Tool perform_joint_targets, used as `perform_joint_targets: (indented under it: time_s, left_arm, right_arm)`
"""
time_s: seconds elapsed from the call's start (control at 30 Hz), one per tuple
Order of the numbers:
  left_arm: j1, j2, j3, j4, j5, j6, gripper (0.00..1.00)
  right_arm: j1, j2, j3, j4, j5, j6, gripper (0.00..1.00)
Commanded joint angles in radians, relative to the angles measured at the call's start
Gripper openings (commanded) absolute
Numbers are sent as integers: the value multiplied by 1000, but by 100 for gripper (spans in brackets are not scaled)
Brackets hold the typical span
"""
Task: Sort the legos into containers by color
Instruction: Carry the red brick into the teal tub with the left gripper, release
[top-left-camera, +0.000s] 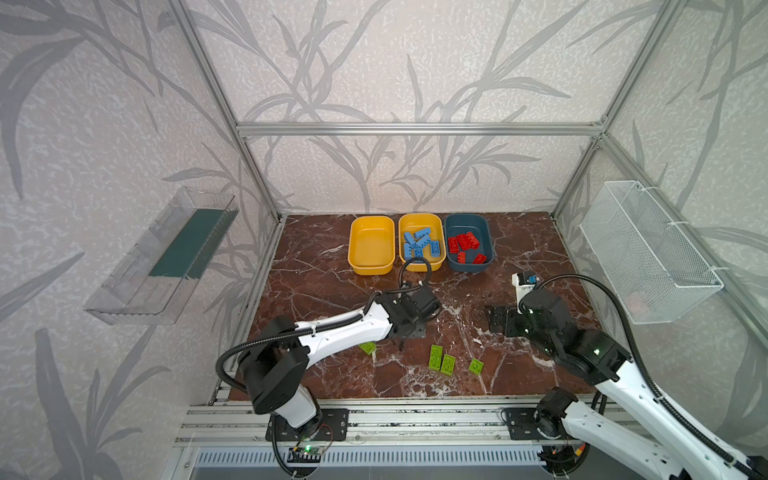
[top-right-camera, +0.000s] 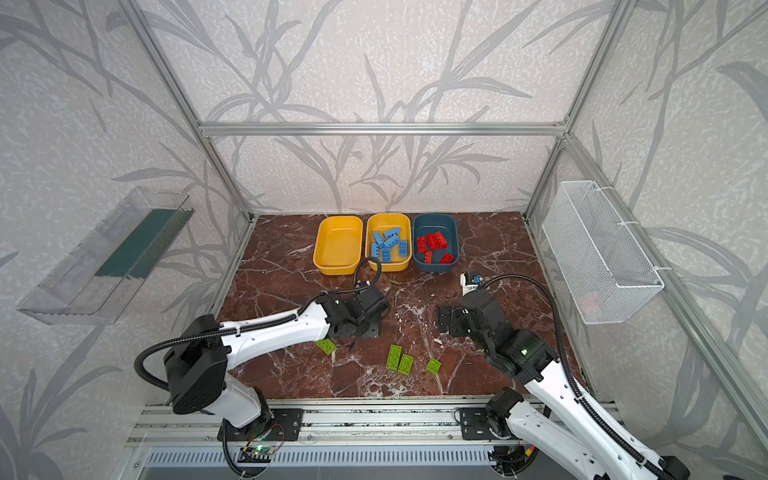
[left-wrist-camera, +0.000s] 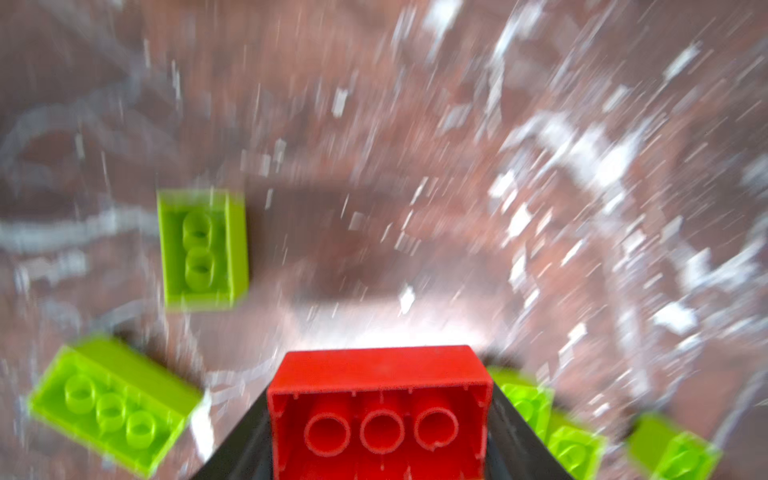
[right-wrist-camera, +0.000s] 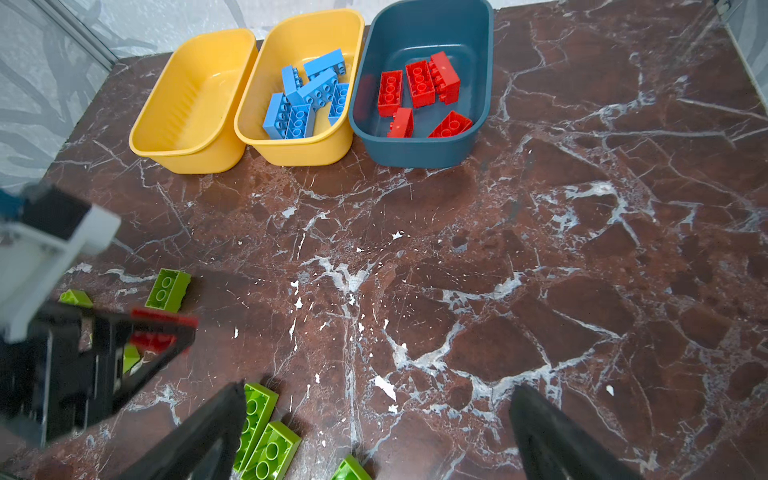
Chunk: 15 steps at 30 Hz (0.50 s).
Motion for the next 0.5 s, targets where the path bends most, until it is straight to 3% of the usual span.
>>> perform_joint_targets:
  time_s: [0.0,0.3,0.47]
  left_arm:
    - [60,105,200,-38,-17,151,38]
    - [107,595,990,-192,70,333,37]
    - [117,874,1388,-219,57,380,39]
  right_arm:
    - [4,-13,-19,-26,24,-5,99]
    - [-4,-16,-52,-11,-6,15,99]
    - [-13,-9,-58,-9,4,16,99]
